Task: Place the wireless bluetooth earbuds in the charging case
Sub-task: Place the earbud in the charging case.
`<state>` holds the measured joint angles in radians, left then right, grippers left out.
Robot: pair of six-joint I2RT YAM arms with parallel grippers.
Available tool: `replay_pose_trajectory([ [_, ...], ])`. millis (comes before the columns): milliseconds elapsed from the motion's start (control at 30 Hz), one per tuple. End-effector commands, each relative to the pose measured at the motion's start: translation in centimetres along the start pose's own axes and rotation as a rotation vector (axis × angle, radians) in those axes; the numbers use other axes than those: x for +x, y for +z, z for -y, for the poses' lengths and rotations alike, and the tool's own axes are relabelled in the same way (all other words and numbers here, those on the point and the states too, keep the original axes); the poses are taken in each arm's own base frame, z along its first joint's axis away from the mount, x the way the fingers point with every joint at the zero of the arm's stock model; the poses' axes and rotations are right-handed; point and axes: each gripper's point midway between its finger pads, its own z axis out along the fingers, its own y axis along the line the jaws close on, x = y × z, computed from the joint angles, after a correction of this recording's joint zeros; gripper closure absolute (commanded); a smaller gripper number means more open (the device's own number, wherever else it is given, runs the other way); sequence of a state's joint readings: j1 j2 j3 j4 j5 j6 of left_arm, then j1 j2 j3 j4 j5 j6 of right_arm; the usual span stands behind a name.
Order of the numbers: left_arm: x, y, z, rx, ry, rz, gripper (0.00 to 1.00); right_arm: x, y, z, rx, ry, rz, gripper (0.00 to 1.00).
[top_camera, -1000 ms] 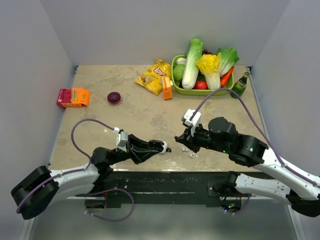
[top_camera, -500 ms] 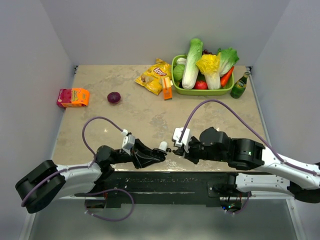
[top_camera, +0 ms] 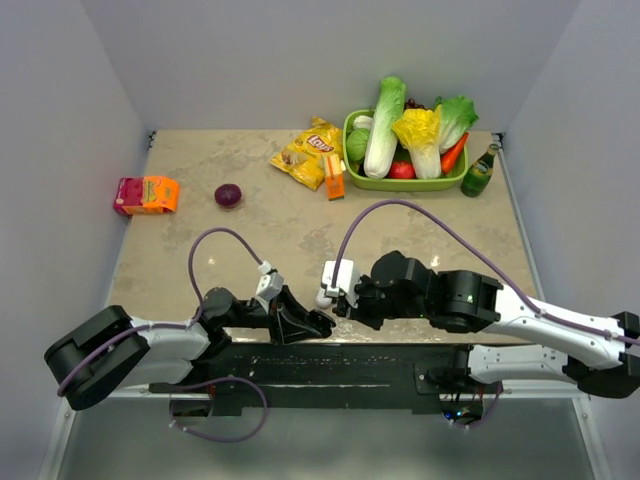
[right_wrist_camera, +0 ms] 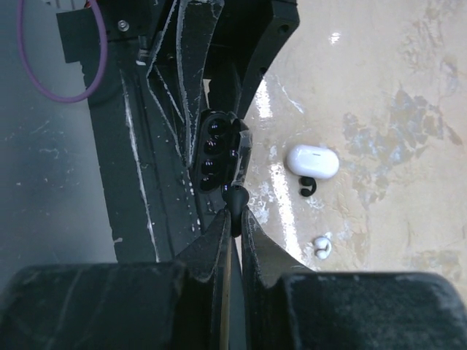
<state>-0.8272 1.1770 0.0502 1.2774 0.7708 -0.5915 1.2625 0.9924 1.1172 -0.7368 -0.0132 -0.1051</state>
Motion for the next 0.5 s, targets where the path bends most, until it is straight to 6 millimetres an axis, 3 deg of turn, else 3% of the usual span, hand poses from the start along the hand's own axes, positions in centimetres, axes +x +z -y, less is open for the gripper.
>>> replay_pose_trajectory([
  [0, -4.5, 0.4, 3.3, 0.143, 0.216, 0.156, 1.00, -2.3, 0.4, -1.4, -0.078, 0.006, 0.060, 1.00],
  [467, -5.4, 0.3, 4.0, 0.154, 0.326, 0.219, 1.00, -1.1, 2.5, -3.8, -0.210, 0.045, 0.009, 1.00],
])
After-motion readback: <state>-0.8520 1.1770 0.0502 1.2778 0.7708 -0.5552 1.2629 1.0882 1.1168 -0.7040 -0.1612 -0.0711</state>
